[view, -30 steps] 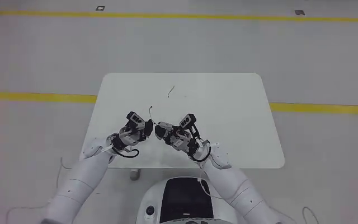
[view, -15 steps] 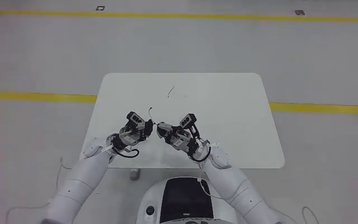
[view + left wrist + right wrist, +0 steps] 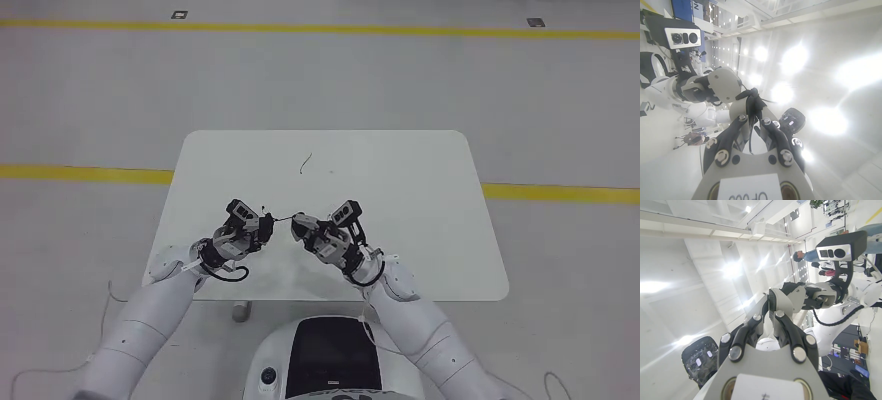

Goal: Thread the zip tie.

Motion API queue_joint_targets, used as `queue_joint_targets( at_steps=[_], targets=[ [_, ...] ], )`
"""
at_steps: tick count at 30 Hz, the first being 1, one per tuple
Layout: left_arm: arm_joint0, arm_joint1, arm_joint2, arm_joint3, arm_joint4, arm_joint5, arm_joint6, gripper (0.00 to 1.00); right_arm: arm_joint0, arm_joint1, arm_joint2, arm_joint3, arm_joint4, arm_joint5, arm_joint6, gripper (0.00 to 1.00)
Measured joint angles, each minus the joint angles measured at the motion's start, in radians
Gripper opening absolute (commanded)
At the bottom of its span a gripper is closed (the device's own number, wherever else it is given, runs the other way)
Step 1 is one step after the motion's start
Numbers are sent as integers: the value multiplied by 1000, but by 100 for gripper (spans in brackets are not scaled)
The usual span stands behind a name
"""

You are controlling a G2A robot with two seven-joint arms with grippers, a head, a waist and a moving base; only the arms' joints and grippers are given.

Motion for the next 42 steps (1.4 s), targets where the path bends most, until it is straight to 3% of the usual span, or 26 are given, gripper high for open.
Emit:
queue_joint_targets(
  at_steps=[42],
  targets=[
    [0,0,0,0,0,0,0,0,-14,10,39,13,20,-2,-22,0]
  ],
)
